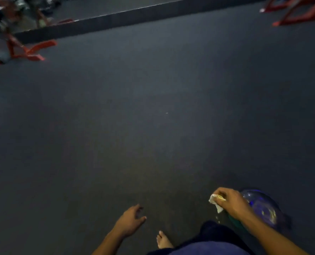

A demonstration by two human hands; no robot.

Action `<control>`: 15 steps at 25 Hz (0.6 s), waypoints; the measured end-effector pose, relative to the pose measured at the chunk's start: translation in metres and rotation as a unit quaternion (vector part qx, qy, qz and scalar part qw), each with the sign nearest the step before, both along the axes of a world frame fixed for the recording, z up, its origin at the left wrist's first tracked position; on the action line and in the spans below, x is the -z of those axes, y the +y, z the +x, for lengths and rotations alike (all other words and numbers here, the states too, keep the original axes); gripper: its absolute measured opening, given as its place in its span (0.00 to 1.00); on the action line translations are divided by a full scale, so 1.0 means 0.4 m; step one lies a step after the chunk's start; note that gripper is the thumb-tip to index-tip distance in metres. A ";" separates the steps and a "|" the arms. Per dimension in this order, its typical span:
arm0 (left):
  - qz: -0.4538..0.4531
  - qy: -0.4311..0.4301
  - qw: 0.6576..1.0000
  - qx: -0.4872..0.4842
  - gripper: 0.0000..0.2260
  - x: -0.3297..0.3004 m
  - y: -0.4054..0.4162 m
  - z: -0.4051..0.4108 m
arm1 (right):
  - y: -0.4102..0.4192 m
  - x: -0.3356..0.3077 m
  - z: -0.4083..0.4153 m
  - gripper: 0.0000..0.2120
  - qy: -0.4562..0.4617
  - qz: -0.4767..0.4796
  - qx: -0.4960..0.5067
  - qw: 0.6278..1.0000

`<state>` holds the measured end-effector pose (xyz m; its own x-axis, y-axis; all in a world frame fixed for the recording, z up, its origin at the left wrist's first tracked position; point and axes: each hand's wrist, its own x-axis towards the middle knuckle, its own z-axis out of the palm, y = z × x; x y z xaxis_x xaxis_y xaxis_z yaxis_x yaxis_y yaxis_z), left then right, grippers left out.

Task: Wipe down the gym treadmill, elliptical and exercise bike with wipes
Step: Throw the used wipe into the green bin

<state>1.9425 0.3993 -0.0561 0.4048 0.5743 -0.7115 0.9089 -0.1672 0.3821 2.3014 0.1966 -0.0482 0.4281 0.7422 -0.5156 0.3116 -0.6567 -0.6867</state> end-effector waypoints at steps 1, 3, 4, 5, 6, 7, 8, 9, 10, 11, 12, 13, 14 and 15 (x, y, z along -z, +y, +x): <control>0.008 0.007 0.999 0.049 0.23 0.008 0.075 0.040 | -0.011 -0.001 0.000 0.05 0.006 -0.002 0.042 0.999; 0.016 0.018 0.991 0.128 0.22 0.007 0.184 0.167 | -0.062 0.019 0.004 0.06 0.011 -0.001 0.132 0.991; 0.021 0.025 0.986 0.165 0.22 0.003 0.218 0.244 | -0.094 0.034 0.007 0.07 0.010 -0.001 0.173 0.985; 0.028 0.022 0.978 0.205 0.22 0.007 0.241 0.324 | -0.126 0.040 0.012 0.07 0.010 -0.004 0.210 0.978; 0.031 0.020 0.967 0.251 0.22 0.007 0.250 0.413 | -0.159 0.042 0.021 0.06 0.013 -0.006 0.253 0.967; 0.030 0.023 0.954 0.296 0.23 0.014 0.249 0.494 | -0.193 0.041 0.030 0.06 0.018 -0.009 0.298 0.954; 0.027 0.032 0.935 0.352 0.25 0.011 0.235 0.589 | -0.233 0.046 0.035 0.07 0.018 -0.009 0.350 0.937; 0.029 0.033 0.915 0.401 0.26 0.014 0.216 0.671 | -0.270 0.054 0.033 0.07 0.016 -0.012 0.395 0.918; 0.028 0.030 0.895 0.444 0.27 0.013 0.190 0.746 | -0.300 0.060 0.025 0.08 0.010 -0.019 0.434 0.901; 0.019 0.024 0.875 0.484 0.27 0.021 0.164 0.820 | -0.324 0.065 0.010 0.08 0.007 -0.027 0.474 0.880; 0.008 0.030 0.854 0.519 0.27 0.016 0.134 0.881 | -0.341 0.069 -0.004 0.08 0.004 -0.034 0.503 0.864; 0.007 0.025 0.833 0.552 0.28 0.028 0.107 0.937 | -0.352 0.066 -0.023 0.08 0.008 -0.040 0.526 0.849; 0.004 0.023 0.813 0.582 0.29 0.036 0.081 0.980 | -0.357 0.058 -0.044 0.07 0.018 -0.042 0.545 0.837; -0.004 0.020 0.791 0.611 0.31 0.054 0.060 1.017 | -0.355 0.047 -0.065 0.07 0.029 -0.039 0.562 0.826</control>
